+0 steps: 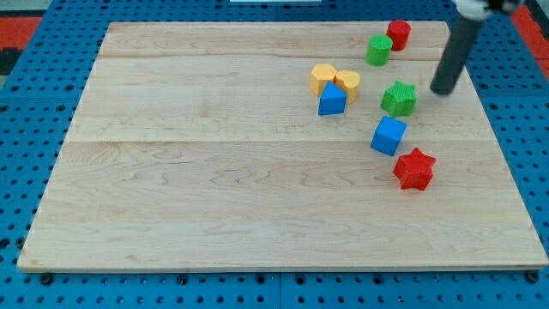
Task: Push the red star to the blue cube
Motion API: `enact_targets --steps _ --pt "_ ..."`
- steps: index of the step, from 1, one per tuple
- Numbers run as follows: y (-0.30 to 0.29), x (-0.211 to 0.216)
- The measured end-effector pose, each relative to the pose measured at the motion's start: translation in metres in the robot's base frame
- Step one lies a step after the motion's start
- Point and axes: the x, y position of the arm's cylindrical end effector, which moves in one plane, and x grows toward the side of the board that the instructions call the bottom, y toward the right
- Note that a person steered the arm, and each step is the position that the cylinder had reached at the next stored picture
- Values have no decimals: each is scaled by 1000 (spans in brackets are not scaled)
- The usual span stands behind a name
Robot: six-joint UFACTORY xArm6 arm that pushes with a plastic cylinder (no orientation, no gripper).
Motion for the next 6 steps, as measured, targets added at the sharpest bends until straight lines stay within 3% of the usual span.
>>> enact_targets --steps 1,2,3,4,5,6 --pt "-47 18" --pt "-64 -38" --pt "-59 -41" --pt "22 -7" --pt "55 101" --pt "18 152"
